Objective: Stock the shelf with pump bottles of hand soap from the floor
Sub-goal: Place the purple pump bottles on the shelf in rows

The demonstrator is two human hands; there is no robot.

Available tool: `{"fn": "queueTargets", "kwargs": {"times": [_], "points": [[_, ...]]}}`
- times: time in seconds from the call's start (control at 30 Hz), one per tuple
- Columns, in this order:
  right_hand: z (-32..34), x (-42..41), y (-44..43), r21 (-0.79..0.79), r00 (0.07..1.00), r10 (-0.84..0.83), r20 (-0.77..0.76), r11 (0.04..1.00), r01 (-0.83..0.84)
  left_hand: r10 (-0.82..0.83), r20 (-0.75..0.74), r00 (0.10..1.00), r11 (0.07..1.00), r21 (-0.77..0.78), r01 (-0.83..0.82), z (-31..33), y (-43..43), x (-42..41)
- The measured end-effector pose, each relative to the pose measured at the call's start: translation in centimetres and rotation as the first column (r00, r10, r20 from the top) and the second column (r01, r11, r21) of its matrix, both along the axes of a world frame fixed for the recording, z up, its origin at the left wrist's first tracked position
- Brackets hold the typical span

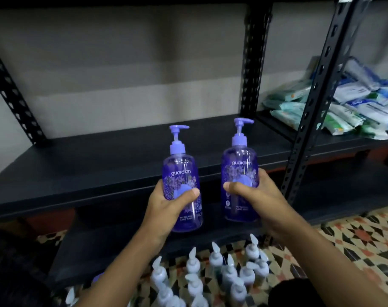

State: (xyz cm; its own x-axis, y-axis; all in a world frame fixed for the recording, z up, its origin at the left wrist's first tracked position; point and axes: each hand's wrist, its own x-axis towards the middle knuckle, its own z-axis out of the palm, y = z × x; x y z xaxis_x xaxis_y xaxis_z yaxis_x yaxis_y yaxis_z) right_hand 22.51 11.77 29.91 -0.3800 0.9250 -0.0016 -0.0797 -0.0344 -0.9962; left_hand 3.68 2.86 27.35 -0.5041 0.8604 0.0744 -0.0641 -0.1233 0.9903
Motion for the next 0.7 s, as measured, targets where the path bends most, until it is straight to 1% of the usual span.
{"fn": "queueTargets", "kwargs": {"times": [0.13, 0.3, 0.4, 0.5, 0.7], "points": [[2.4, 0.0, 5.5, 0.151, 0.996, -0.084, -0.029, 0.985, 0.088, -0.007, -0.05, 0.999, 0.998, 0.067, 0.011, 3.7, 4.9, -0.3], [4.0, 0.1, 12.5, 0.292, 0.988, -0.151, -0.036, 0.944, 0.155, -0.01, -0.047, 0.999, 0.993, 0.118, 0.015, 6.4, 10.1, -0.1], [3.9, 0.1, 15.9, 0.334, 0.983, -0.185, -0.021, 0.925, 0.181, -0.016, -0.043, 0.999, 0.993, 0.118, 0.021, 6.9, 12.1, 0.0], [3.1, 0.2, 18.4, 0.343, 0.982, -0.189, 0.011, 0.923, 0.174, -0.022, -0.044, 0.999, 0.994, 0.104, 0.026, 6.8, 13.5, 0.2], [1.2, 0.1, 20.8, 0.375, 0.98, -0.193, 0.048, 0.913, 0.161, -0.03, -0.042, 0.999, 0.996, 0.081, 0.034, 6.0, 15.5, 0.7]]}}
